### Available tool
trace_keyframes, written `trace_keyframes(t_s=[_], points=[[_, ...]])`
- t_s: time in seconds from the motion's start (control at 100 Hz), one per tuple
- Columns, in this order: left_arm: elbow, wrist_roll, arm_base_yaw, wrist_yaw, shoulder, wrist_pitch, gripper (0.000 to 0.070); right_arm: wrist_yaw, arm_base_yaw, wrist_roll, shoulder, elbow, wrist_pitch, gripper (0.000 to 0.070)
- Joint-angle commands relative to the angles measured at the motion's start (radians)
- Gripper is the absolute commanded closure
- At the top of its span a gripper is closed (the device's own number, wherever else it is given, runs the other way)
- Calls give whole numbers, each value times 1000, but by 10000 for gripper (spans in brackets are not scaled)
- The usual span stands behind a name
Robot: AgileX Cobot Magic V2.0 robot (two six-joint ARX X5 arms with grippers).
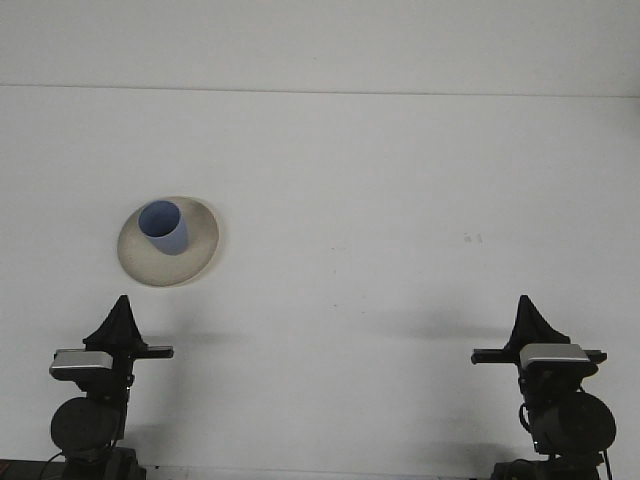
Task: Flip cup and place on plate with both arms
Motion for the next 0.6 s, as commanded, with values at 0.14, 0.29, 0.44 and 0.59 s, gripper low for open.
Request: trace_keyframes(t_s=[0.14, 0.29, 0.44, 0.59], points=[[-20, -5, 1, 2, -1, 15, 689, 2, -32, 6, -106, -94, 45, 700], [-20, -5, 1, 2, -1, 15, 689, 2, -48, 7, -178, -166, 77, 700], [-20, -5, 1, 2, -1, 15, 689, 1, -54, 11, -212, -240, 162, 700], [-20, -5, 1, 2, -1, 15, 689, 1, -54, 16, -212, -298, 240, 700]])
